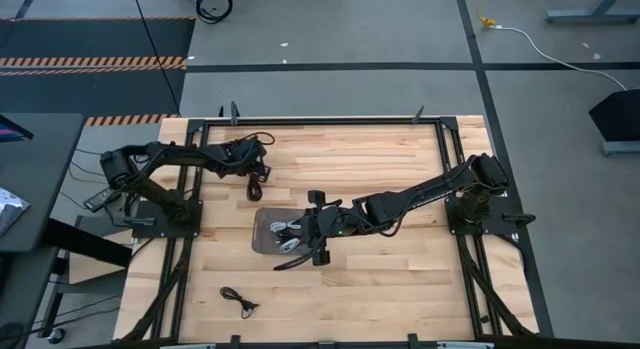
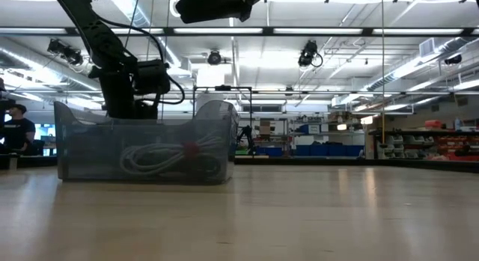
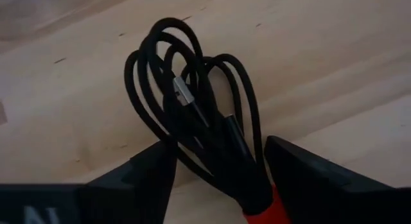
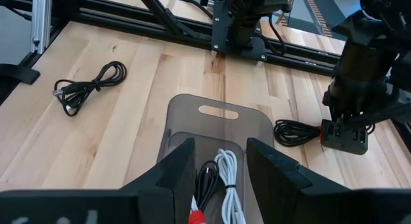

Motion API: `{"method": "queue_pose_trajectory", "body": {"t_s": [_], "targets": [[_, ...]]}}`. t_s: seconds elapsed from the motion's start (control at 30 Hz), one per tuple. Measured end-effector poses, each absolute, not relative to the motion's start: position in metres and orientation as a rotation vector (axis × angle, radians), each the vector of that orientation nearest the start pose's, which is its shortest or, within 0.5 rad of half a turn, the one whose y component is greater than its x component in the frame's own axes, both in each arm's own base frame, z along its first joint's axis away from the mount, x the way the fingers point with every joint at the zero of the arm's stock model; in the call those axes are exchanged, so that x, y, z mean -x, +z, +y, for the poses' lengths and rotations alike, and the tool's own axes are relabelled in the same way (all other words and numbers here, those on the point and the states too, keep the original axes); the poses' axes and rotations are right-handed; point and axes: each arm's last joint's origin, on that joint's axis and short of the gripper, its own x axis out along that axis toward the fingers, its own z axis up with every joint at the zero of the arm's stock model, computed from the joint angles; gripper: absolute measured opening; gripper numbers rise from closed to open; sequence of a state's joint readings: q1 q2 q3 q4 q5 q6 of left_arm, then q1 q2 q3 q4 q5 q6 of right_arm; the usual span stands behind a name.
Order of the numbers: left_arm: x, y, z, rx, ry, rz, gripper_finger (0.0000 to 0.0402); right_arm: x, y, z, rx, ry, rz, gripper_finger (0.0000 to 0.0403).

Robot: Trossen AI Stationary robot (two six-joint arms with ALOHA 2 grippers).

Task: Pick and place USB-C Cables
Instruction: Put the top black USB cable into the black bin

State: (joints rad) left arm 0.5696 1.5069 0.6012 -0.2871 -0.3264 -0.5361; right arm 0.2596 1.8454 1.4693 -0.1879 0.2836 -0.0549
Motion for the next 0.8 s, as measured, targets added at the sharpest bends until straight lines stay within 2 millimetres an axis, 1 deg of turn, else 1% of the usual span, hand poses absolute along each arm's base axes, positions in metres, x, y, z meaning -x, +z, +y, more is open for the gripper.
{"method": "queue_pose_trajectory", "body": {"t_s": [0.1, 0.4, 0.5, 0.67, 0.8], "targets": [[-0.195, 0.123, 0.136, 0.568, 1.077, 0.989, 0.021, -0.41, 0.272, 0.1, 0.206, -0.011, 0.547, 0.0145], [-0.197, 0.125, 0.137, 0.512, 1.028, 1.026, 0.0073, -0.41, 0.272, 0.1, 0.208, -0.011, 0.554, 0.0145], [-0.2, 0.129, 0.139, 0.479, 1.008, 1.031, 0.0041, -0.409, 0.27, 0.1, 0.212, -0.011, 0.57, 0.0145], [-0.206, 0.14, 0.14, 0.422, 0.963, 1.086, 0.0038, -0.403, 0.263, 0.098, 0.27, -0.017, 0.665, 0.0145], [-0.215, 0.147, 0.134, 0.372, 0.907, 1.103, 0.0049, -0.394, 0.26, 0.094, 0.314, -0.082, 0.759, 0.0145]]}}
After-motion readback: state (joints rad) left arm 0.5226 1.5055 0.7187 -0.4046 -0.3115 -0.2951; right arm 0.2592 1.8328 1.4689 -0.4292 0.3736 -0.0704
